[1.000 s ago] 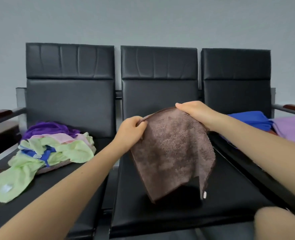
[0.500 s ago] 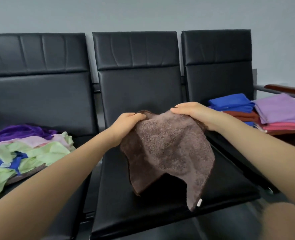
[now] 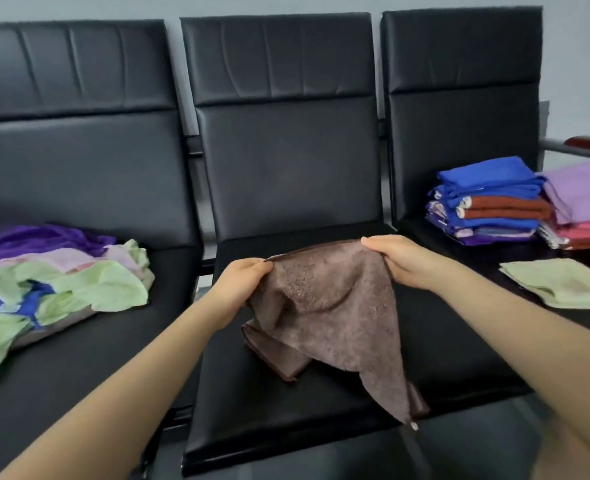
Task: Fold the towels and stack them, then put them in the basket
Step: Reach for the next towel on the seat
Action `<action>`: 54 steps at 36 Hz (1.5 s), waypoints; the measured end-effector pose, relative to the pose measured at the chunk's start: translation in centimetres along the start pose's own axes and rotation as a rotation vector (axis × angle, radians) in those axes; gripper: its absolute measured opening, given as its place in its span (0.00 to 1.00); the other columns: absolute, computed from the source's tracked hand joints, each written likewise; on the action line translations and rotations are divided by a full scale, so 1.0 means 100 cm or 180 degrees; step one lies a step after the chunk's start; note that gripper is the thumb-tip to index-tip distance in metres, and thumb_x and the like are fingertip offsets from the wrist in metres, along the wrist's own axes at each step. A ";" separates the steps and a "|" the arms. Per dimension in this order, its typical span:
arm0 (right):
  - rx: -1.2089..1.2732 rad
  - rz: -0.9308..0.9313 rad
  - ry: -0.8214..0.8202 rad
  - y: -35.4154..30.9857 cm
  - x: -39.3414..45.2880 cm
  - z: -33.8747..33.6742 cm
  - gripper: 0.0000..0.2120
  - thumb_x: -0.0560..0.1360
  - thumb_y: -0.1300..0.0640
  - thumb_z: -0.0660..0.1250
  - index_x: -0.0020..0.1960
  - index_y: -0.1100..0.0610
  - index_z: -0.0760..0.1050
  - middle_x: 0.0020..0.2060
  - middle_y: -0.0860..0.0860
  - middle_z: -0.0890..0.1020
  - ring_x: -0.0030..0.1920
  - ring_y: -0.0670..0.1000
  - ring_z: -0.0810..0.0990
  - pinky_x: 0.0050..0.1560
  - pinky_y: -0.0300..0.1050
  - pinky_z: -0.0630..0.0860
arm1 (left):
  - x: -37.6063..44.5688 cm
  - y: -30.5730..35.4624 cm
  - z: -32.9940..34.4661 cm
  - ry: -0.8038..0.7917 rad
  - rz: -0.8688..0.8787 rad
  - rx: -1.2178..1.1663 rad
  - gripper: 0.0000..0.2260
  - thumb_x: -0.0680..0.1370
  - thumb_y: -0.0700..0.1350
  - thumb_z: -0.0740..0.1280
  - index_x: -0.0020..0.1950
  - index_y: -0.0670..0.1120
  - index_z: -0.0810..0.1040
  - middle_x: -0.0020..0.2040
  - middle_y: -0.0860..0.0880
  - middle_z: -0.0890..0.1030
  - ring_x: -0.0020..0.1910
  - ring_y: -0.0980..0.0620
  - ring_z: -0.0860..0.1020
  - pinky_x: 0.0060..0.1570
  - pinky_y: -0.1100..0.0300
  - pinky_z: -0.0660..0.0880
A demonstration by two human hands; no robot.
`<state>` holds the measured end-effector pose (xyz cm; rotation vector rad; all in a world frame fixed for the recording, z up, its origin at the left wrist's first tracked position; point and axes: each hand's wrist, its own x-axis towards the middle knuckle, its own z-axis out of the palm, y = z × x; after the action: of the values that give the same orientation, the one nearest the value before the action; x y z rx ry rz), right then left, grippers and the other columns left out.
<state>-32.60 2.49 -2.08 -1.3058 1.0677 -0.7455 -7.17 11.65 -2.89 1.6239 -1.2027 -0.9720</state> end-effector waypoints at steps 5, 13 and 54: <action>-0.0205 -0.0011 0.0276 -0.037 0.010 0.005 0.25 0.82 0.48 0.57 0.73 0.61 0.66 0.72 0.55 0.68 0.73 0.55 0.67 0.73 0.47 0.62 | 0.001 0.017 -0.012 -0.0398 -0.0260 -0.1399 0.12 0.79 0.48 0.63 0.43 0.44 0.81 0.38 0.45 0.83 0.38 0.47 0.81 0.47 0.55 0.76; -0.0473 -0.0225 0.0510 -0.078 0.037 -0.007 0.26 0.82 0.47 0.56 0.75 0.60 0.64 0.66 0.59 0.73 0.66 0.60 0.72 0.64 0.48 0.67 | 0.035 0.058 -0.011 0.0100 -0.0112 -0.0699 0.12 0.80 0.43 0.60 0.38 0.45 0.75 0.36 0.47 0.78 0.49 0.45 0.81 0.42 0.63 0.74; -0.3150 -0.1231 -0.1091 0.011 0.005 0.000 0.12 0.72 0.41 0.70 0.50 0.47 0.79 0.47 0.40 0.78 0.49 0.41 0.76 0.53 0.40 0.73 | 0.004 -0.025 0.043 0.0718 0.1200 0.2079 0.13 0.80 0.52 0.63 0.41 0.47 0.81 0.36 0.52 0.80 0.36 0.57 0.76 0.41 0.57 0.72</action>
<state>-32.53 2.22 -3.24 -2.4317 0.9215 -0.2048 -10.34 10.80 -6.68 1.8276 -1.6895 -0.1454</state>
